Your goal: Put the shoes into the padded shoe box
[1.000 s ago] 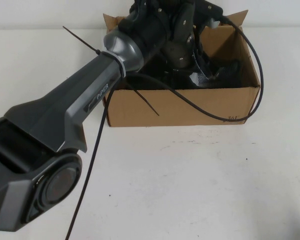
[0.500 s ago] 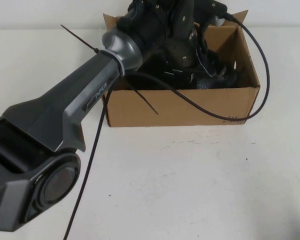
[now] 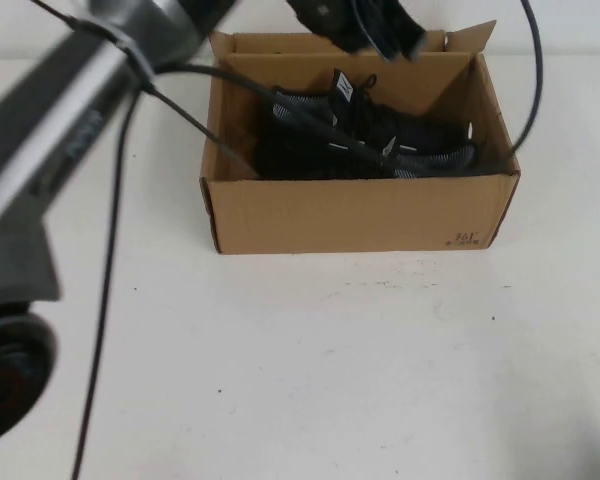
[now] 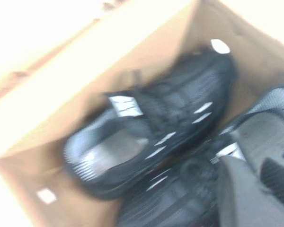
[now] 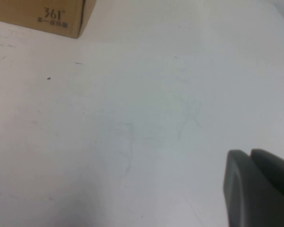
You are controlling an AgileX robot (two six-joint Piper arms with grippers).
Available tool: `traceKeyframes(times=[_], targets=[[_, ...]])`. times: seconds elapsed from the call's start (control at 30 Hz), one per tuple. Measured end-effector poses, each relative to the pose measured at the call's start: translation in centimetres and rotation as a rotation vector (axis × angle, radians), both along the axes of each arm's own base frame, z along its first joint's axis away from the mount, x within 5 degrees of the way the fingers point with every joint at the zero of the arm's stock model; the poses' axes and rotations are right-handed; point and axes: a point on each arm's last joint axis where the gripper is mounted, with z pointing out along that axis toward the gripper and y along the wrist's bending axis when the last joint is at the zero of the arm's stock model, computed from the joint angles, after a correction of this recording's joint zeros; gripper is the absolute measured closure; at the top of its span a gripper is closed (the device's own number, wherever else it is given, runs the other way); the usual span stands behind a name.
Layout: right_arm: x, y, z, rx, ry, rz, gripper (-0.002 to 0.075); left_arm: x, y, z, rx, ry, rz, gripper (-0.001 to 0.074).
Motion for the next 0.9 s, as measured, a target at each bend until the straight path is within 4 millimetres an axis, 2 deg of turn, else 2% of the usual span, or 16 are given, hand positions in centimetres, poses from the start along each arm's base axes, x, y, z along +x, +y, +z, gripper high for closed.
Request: traceKeyframes(times=[0.13,0.37,0.43,0.57,0.7,0.9], targets=[[0.0,0.0,0.0,0.000,0.000,0.000,0.0735,-2.0,2.4,3.4,0.015,-0.042,0.027,0.0720],[0.0,0.0,0.0,0.000,0.000,0.000,0.0735,-6.4,6.6,6.7,0.006,-0.101,0.049,0.0736],[0.0,0.0,0.0,0.000,0.000,0.000,0.0735,-7.7,7.7,6.4,0.007,-0.097,0.056,0.0736],[0.0,0.0,0.0,0.000,0.000,0.000,0.0735,-10.0,9.8,4.4,0.012,-0.087,0.082,0.0737],[0.0,0.0,0.0,0.000,0.000,0.000,0.0735,-13.5,12.6,2.9,-0.051,-0.143,0.079,0.0737],[0.0,0.0,0.0,0.000,0.000,0.000,0.0735,-17.9,15.8,-0.6,-0.137,-0.205,0.042,0.0737]])
